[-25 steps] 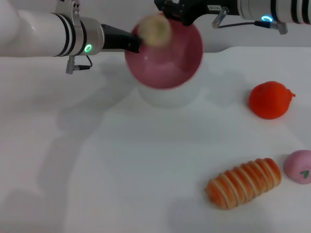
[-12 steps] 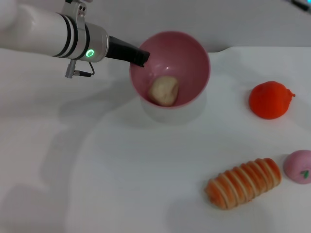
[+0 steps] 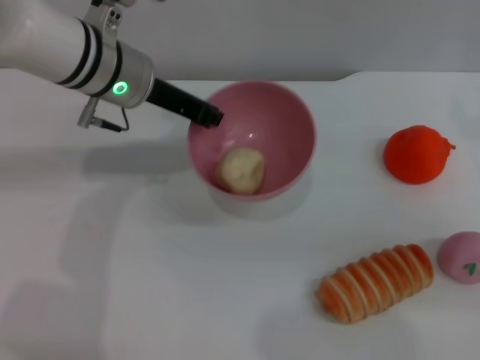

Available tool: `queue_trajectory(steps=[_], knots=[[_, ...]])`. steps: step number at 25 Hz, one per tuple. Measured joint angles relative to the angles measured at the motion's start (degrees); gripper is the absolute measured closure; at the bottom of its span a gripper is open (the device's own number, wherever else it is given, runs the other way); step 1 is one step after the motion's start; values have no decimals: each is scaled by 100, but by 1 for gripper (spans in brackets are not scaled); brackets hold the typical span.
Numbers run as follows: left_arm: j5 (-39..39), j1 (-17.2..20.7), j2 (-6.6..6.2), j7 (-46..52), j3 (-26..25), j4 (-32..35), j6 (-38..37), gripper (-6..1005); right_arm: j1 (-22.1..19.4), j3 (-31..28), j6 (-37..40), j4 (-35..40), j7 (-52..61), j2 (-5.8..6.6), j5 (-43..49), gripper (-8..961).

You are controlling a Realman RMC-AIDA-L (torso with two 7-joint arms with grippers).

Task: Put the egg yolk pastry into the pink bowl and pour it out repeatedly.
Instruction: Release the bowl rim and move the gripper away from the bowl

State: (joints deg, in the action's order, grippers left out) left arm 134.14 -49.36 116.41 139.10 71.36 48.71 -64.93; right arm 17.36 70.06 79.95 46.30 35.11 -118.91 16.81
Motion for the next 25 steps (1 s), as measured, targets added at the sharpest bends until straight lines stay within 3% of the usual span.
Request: queue_trajectory(steps=[8, 13, 25], knots=[[465, -14, 3, 229, -70, -67, -584, 868, 65, -54, 329, -741, -354, 0, -243, 398], [548, 130, 115, 349, 223, -146, -448, 868, 118, -3, 346, -767, -381, 4, -241, 398], [517, 372, 144, 506, 554, -251, -81, 867, 489, 24, 354, -922, -407, 22, -200, 398]])
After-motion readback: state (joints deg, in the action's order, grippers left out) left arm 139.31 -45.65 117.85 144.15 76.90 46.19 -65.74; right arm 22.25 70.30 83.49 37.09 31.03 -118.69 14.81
